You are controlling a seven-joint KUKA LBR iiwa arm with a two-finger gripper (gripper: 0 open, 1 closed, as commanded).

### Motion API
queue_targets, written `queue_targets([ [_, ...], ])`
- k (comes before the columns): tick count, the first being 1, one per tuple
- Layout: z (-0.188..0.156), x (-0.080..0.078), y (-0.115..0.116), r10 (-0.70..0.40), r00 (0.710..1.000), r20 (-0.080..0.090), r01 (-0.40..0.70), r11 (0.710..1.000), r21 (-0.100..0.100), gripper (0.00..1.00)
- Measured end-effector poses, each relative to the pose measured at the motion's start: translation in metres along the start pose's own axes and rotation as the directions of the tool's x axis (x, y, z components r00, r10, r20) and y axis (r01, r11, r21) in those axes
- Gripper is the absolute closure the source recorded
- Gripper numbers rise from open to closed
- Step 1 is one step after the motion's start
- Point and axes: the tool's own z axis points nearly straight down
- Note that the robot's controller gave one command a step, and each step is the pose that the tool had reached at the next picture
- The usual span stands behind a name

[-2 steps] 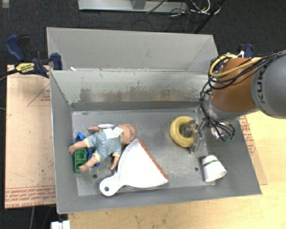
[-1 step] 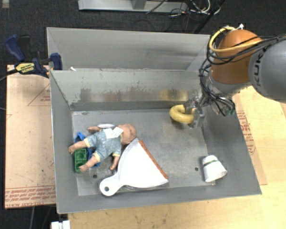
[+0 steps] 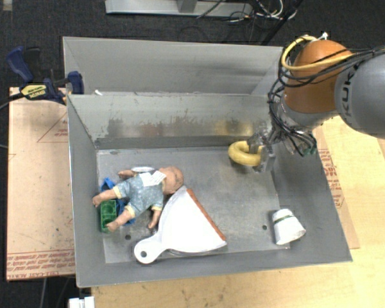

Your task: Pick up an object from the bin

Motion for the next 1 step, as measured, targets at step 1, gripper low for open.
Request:
queue_targets([
  [1, 0.0259, 0.0062, 0.0254, 0.026, 1.0, 0.003, -0.026, 1.0, 0.001, 1.0],
])
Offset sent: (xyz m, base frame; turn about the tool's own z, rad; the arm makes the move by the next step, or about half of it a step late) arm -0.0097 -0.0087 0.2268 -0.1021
